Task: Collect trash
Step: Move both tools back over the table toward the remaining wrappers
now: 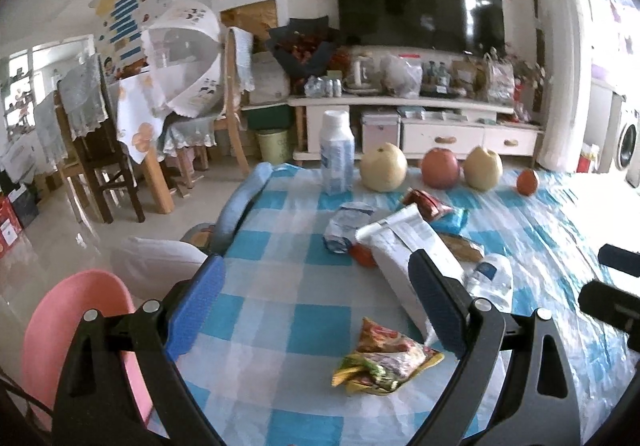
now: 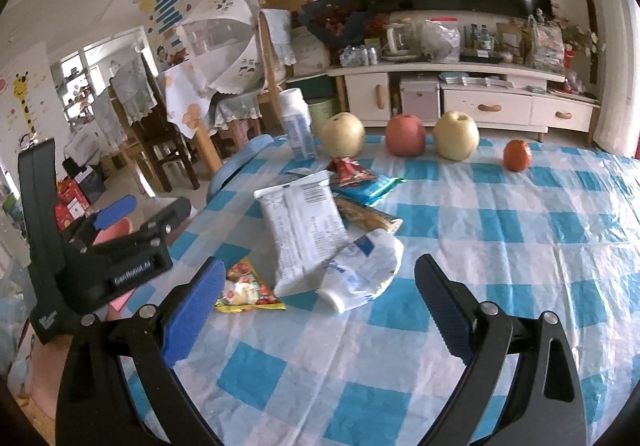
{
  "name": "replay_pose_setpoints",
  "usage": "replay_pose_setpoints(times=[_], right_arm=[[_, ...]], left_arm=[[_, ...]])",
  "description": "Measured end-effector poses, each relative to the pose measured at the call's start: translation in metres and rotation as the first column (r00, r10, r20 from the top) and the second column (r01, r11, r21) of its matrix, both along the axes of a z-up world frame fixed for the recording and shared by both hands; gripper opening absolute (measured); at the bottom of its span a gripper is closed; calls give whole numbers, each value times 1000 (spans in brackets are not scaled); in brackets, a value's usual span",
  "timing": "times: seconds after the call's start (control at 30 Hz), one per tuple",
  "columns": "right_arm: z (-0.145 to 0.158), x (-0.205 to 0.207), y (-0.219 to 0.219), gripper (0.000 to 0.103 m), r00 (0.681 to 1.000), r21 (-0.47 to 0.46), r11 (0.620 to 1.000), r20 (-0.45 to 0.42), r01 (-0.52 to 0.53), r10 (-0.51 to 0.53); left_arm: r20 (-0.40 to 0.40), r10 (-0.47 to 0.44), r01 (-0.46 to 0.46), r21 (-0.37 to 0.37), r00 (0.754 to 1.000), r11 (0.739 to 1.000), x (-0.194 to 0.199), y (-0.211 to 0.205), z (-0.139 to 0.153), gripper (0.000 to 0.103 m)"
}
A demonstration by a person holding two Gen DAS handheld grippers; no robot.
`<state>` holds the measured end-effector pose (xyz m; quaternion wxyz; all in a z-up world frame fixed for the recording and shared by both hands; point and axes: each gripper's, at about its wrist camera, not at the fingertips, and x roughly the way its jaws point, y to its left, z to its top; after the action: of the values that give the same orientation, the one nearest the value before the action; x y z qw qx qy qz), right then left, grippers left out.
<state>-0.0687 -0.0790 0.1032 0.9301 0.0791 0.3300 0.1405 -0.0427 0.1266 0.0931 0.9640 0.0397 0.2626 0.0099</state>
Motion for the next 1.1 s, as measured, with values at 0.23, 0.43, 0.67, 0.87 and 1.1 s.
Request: replay_pose_setpoints(times=[0.23, 0.43, 0.67, 0.87, 1.1], right_arm=[[-9, 15, -27, 95, 998, -8, 998, -32, 60, -60], [-27, 36, -56, 95, 986, 7, 992, -109, 129, -127], [-40, 55, -71, 95, 975, 9, 988, -163, 157, -153], [-51, 68, -73, 95, 966, -28, 988, -205, 152, -155], [-55, 73, -75, 95, 962, -37, 990, -231, 138, -143]], left_arm=[[-59, -63, 60, -55, 996, 997, 11, -24, -13, 93], [-144, -96, 72, -165, 985, 984, 31, -45, -29, 93], [-245, -88, 46, -174, 966, 984, 54, -73, -50, 93], [-287, -50, 5, -156, 956, 988, 79, -88, -53, 93], [-353, 52, -95, -106, 934, 990, 105, -99, -62, 93]])
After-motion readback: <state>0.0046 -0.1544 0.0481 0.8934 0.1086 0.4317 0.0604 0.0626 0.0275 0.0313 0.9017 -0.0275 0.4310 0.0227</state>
